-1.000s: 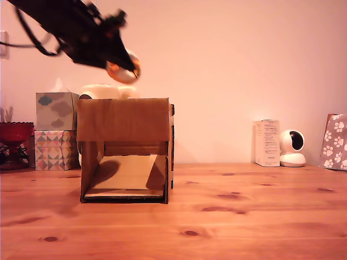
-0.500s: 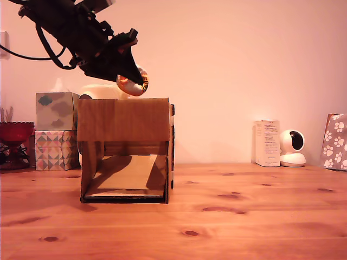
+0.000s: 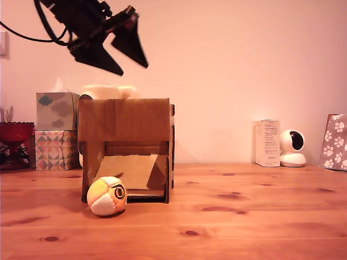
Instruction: Drop the footbag into the cardboard dice tower
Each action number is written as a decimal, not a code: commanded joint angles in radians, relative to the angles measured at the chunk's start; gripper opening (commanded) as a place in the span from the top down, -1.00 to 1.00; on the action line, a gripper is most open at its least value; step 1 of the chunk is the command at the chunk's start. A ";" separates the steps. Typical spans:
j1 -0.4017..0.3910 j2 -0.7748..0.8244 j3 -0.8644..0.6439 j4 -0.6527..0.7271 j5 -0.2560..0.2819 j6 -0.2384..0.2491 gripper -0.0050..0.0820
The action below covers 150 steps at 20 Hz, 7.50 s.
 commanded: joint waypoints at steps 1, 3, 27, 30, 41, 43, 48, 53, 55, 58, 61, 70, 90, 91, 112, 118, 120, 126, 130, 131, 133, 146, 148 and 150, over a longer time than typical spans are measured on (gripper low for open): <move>-0.003 -0.005 -0.014 -0.079 0.032 0.004 0.99; -0.003 -0.006 -0.015 -0.154 0.061 0.010 0.93; 0.117 -0.687 -0.942 0.385 0.163 -0.162 0.94; 0.114 -0.702 -0.944 0.343 0.160 -0.163 0.94; 0.114 -0.684 -0.944 0.358 0.161 -0.164 0.94; 0.106 -0.644 -0.944 0.378 0.161 -0.164 0.94; 0.048 -0.484 -0.944 0.479 0.161 -0.162 0.94; 0.004 -0.350 -0.944 0.615 0.160 -0.162 -0.02; -0.003 -0.314 -0.944 0.674 0.158 -0.161 -0.97; -0.003 -0.288 -0.944 0.732 0.115 -0.161 -0.87; -0.003 -0.286 -0.943 0.759 0.071 -0.160 -0.87; -0.004 -0.239 -0.943 0.802 0.062 -0.142 -0.87; -0.004 0.170 -0.839 1.056 0.030 -0.101 0.55; -0.003 0.167 -0.839 1.054 0.031 -0.101 0.55; -0.003 -0.537 -0.823 0.616 0.106 -0.101 0.55; -0.003 -0.494 -0.712 0.746 0.053 -0.074 0.55; -0.003 -0.430 -0.646 0.735 0.052 -0.074 0.55; -0.003 -0.183 -0.372 0.537 0.050 -0.074 0.55; 0.016 -0.055 -0.238 0.467 0.050 -0.070 0.55; 0.018 -0.030 -0.216 0.448 0.049 -0.058 0.55; 0.027 0.006 -0.183 0.408 0.047 -0.051 0.55; 0.040 -0.031 -0.143 0.256 0.040 -0.048 -0.79; 0.040 -0.066 -0.143 0.204 0.042 -0.048 -0.21; 0.040 -0.105 -0.143 0.154 0.056 -0.048 0.91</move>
